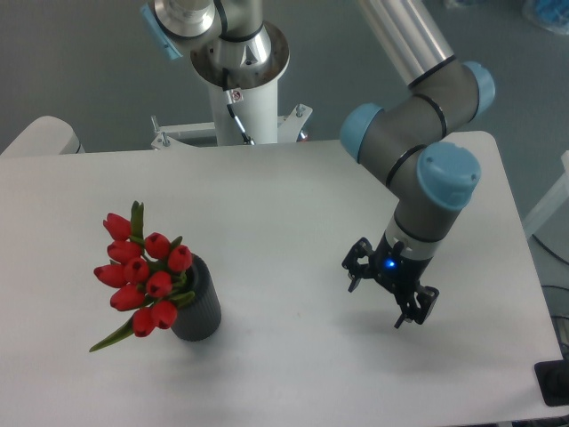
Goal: Insert the flowers into the vase
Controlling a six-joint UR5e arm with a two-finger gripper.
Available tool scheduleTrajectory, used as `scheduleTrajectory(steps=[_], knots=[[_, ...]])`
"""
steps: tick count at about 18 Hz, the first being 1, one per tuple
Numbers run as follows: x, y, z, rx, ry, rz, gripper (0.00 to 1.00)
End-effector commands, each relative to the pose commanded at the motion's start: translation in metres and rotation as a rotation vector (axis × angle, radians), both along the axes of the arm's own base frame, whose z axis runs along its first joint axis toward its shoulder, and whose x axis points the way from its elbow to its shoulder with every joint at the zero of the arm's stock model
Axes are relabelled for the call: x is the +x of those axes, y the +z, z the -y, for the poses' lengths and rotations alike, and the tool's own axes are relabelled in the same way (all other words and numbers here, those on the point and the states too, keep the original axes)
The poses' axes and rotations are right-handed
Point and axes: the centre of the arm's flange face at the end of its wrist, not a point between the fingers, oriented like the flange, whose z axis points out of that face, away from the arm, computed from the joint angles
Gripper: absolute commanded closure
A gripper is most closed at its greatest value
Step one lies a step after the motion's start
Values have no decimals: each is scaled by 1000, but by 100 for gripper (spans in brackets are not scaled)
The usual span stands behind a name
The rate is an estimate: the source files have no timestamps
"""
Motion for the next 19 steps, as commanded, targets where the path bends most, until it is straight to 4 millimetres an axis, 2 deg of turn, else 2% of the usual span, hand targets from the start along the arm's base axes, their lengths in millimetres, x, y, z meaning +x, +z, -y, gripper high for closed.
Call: scheduleTrajectory(steps=[4,9,19], knots=[[10,-12,-3,-125,-49,-54,0],[19,-23,-8,-159,-111,-65,0],[18,-25,-7,-156,-145,-68,0]])
